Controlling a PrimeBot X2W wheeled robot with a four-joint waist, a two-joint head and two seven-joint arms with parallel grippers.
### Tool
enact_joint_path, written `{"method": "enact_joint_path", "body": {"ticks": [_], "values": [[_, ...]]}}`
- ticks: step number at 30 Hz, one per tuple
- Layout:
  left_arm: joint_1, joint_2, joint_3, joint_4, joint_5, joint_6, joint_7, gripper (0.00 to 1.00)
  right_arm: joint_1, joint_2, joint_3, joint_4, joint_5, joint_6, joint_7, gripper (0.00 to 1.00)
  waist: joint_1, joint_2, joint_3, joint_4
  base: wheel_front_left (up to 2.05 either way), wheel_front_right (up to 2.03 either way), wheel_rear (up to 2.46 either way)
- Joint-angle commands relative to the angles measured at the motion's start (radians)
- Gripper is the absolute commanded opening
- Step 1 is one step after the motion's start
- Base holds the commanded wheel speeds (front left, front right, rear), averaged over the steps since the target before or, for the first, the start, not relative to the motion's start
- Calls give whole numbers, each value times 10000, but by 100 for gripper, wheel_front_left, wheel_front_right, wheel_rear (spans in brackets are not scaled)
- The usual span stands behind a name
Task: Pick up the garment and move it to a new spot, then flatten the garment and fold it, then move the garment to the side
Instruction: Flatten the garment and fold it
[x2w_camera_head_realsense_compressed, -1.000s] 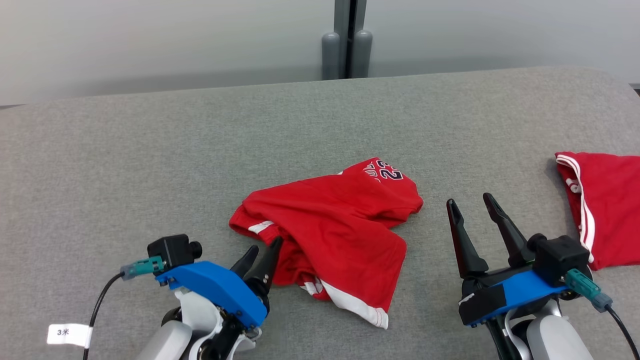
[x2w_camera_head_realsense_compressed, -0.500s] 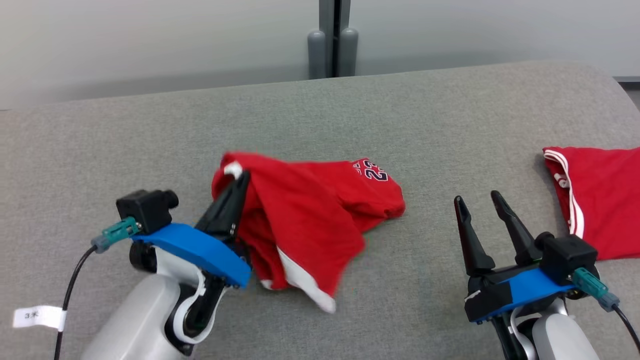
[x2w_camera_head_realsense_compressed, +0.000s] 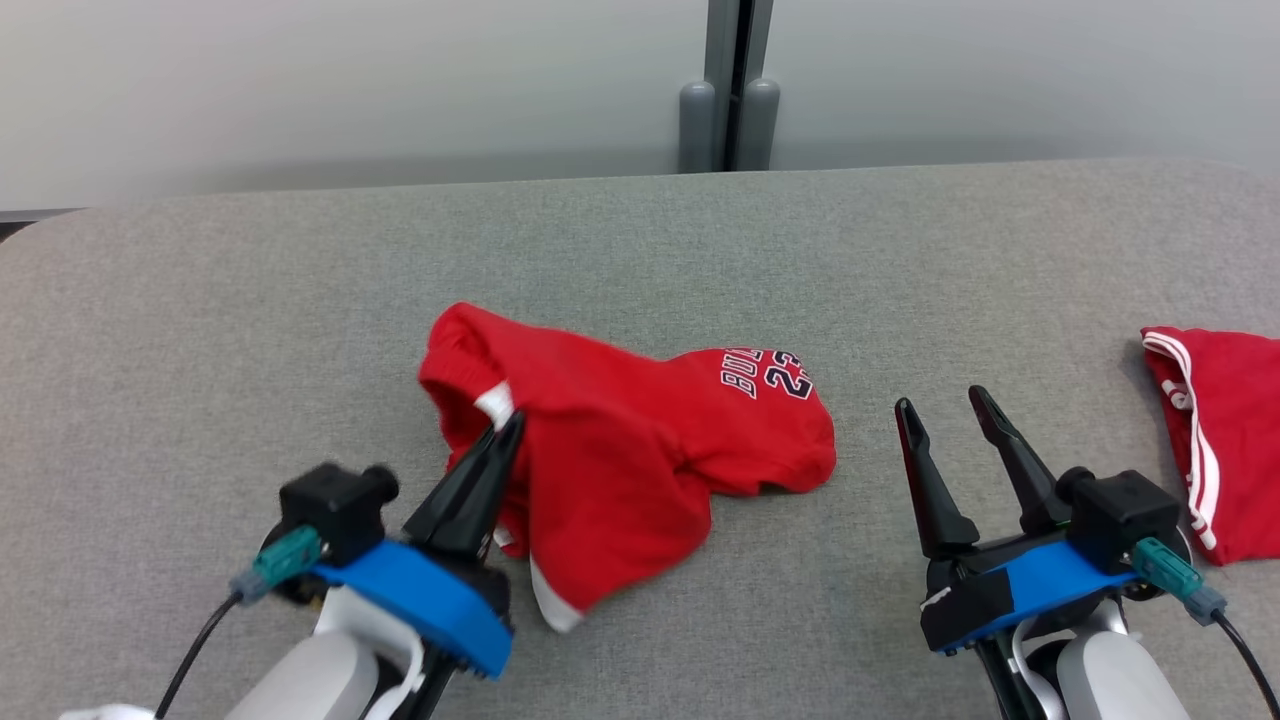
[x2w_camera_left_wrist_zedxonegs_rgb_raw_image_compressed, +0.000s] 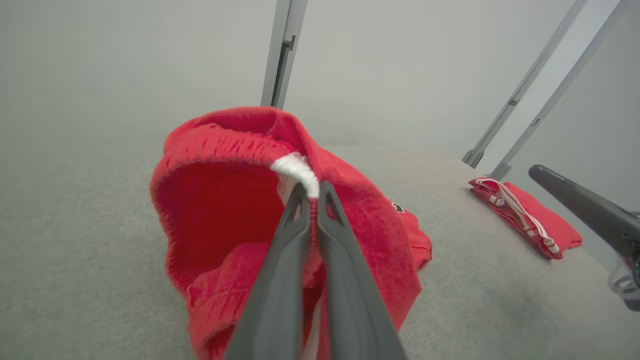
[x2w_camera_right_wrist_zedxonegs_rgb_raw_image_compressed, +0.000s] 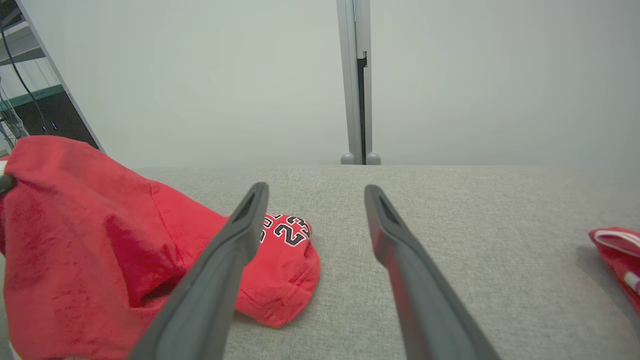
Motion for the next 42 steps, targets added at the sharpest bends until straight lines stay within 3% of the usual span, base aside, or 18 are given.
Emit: {"method": "enact_joint_path", "body": {"ticks": [1, 4, 5, 6, 13, 20, 31, 42], "values": [[206, 142, -18, 120, -26, 94, 30, 0, 100, -13, -10, -41, 33, 6, 29, 100, 0, 0, 3, 24, 0, 0, 0], [767, 473, -51, 620, -24, 350, 194, 0, 135, -13, -34, -63, -17, 6, 45, 100, 0, 0, -17, 115, 0, 0, 0], [889, 554, -86, 754, -23, 391, 271, 30, 130, -12, -28, -64, -31, 6, 62, 100, 0, 0, -25, 139, 0, 0, 0], [955, 639, -74, 863, -5, 432, 291, 100, 126, -13, -27, -62, -46, 6, 75, 100, 0, 0, -33, 159, 0, 0, 0], [1351, 787, 436, 953, -253, 716, -343, 100, 215, -13, -21, -73, -56, 6, 132, 100, 0, 0, -136, 267, 0, 0, 0], [1470, 716, 1658, 204, 16, 919, -993, 100, 311, -13, -80, -164, -153, 6, 273, 100, 0, 0, -260, 382, 0, 0, 0], [1851, 38, 3238, -125, 1489, 651, -1033, 100, 568, -12, -1, -146, -134, 6, 668, 100, 0, 0, -437, 337, 0, 0, 0], [1736, -394, 3174, 102, 1735, 317, -1034, 100, 225, -26, 2194, 728, 1049, 6, 2495, 100, 0, 0, 76, 737, 0, 0, 0]]}}
